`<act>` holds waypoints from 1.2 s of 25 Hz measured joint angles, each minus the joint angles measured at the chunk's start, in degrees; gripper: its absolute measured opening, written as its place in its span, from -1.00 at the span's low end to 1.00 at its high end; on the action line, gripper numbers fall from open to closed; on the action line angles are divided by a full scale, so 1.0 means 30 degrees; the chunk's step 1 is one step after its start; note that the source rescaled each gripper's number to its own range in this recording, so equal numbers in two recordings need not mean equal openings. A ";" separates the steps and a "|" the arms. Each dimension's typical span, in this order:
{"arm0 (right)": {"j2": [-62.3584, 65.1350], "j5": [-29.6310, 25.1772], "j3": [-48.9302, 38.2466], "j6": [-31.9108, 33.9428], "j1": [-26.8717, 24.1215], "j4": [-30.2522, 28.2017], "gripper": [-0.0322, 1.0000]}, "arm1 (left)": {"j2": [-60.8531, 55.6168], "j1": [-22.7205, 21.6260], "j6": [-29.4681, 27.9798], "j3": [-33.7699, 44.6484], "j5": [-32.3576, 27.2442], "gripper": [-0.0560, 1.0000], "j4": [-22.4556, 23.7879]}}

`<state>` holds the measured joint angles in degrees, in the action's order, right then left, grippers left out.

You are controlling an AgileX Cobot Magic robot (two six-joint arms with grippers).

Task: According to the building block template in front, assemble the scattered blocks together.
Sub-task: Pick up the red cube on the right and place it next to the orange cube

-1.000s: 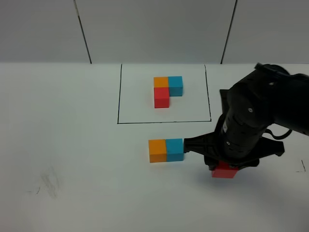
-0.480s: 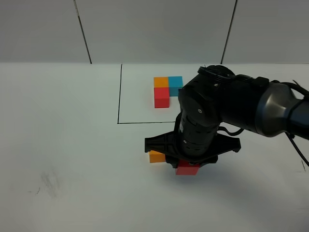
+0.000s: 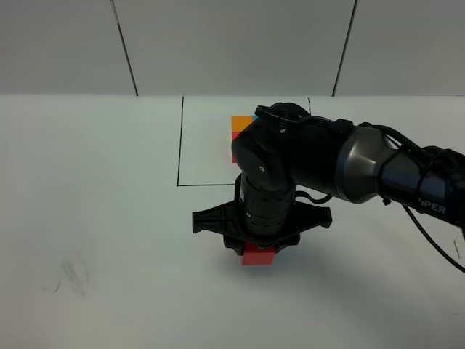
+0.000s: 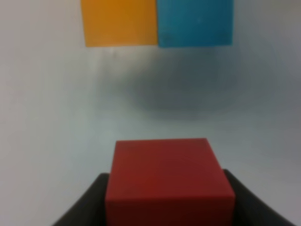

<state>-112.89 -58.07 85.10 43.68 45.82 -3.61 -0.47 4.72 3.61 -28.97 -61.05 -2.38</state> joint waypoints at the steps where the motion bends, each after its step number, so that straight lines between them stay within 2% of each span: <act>1: -0.0167 0.0000 0.0123 -0.0036 0.0078 0.0000 -0.42 | 0.0000 0.0000 0.0000 0.0000 0.0000 0.96 0.0000; 30: -0.4049 0.0089 0.2884 0.0055 0.0446 -0.0910 -0.42 | 0.0000 0.0000 0.0000 0.0000 0.0000 0.96 0.0000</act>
<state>-125.04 -57.80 93.76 43.84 47.16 -6.34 -0.47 4.72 3.61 -28.97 -61.05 -2.38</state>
